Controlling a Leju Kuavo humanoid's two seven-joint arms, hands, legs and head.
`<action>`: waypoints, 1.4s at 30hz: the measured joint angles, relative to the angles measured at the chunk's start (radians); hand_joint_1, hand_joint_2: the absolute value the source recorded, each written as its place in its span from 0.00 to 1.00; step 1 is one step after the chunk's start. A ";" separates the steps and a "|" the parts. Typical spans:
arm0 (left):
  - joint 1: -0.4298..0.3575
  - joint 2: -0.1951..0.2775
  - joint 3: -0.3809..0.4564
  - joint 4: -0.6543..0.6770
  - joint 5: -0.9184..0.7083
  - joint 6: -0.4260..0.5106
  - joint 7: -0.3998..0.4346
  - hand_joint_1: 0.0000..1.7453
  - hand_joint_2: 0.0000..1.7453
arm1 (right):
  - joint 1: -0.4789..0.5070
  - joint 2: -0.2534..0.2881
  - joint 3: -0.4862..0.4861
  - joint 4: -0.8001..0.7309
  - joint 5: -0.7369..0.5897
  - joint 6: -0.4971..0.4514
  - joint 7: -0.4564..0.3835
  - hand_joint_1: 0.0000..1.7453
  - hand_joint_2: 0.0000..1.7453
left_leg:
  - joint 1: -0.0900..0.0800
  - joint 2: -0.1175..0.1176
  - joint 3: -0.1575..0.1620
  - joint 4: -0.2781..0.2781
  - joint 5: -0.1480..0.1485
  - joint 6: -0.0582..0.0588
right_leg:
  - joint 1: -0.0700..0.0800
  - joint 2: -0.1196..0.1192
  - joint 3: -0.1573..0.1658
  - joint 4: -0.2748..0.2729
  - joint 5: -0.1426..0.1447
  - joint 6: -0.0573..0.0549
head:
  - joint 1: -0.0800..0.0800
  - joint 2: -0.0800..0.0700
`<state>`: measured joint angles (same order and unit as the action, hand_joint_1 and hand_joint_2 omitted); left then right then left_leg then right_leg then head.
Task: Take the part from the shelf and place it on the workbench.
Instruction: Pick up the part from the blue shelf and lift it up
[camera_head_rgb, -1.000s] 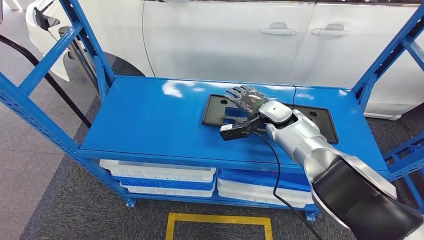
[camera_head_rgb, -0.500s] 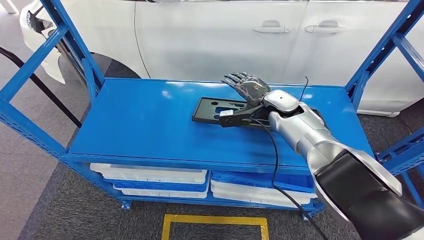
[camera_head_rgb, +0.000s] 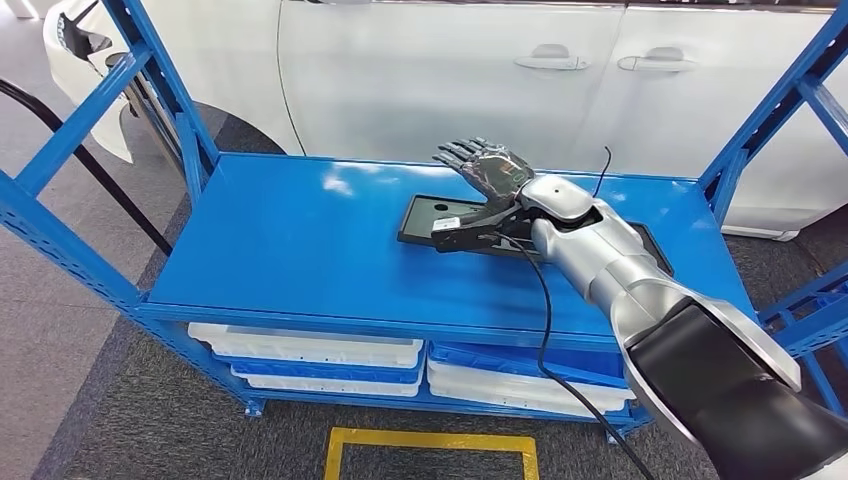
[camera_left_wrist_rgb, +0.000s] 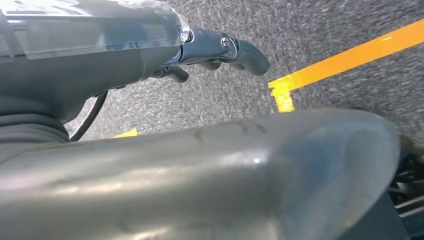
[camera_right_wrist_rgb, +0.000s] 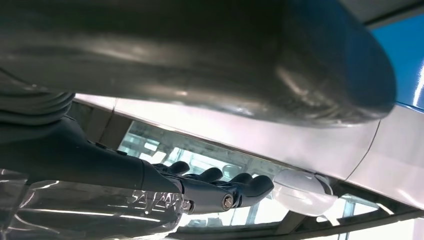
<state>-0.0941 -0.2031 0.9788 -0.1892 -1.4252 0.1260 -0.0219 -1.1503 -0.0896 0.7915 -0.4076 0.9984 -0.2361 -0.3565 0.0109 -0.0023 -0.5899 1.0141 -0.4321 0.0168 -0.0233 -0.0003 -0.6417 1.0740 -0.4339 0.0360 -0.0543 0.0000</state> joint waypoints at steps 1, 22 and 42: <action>0.000 0.000 0.001 0.000 0.001 0.000 -0.001 0.00 0.00 | 0.004 -0.008 0.001 -0.006 0.005 -0.003 0.001 0.00 0.00 | -0.001 -0.001 -0.002 0.004 -0.003 -0.005 | 0.002 0.000 0.016 -0.036 0.008 -0.004 | 0.000 0.000; 0.008 -0.002 0.011 0.000 -0.003 -0.010 -0.006 0.00 0.00 | 0.419 -0.246 -0.185 -0.564 0.143 -0.016 0.131 0.00 1.00 | -0.001 -0.001 0.001 -0.012 0.006 0.014 | 0.008 0.007 0.008 -0.001 -0.037 -0.003 | 0.000 0.000; 0.007 -0.006 0.011 0.000 -0.009 -0.007 -0.001 0.00 0.00 | 0.426 -0.182 -0.239 -0.519 0.344 -0.038 0.210 0.00 1.00 | -0.002 -0.002 -0.132 0.290 -0.134 -0.038 | 0.006 0.001 0.037 -0.056 0.000 -0.046 | 0.000 0.000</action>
<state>-0.0868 -0.2087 0.9898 -0.1892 -1.4340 0.1193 -0.0234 -0.7243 -0.2719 0.5530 -0.9263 1.3425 -0.2739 -0.1468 0.0091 -0.0047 -0.7215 1.3045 -0.5659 -0.0210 -0.0169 0.0003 -0.6047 1.0178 -0.4343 -0.0103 -0.0546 0.0000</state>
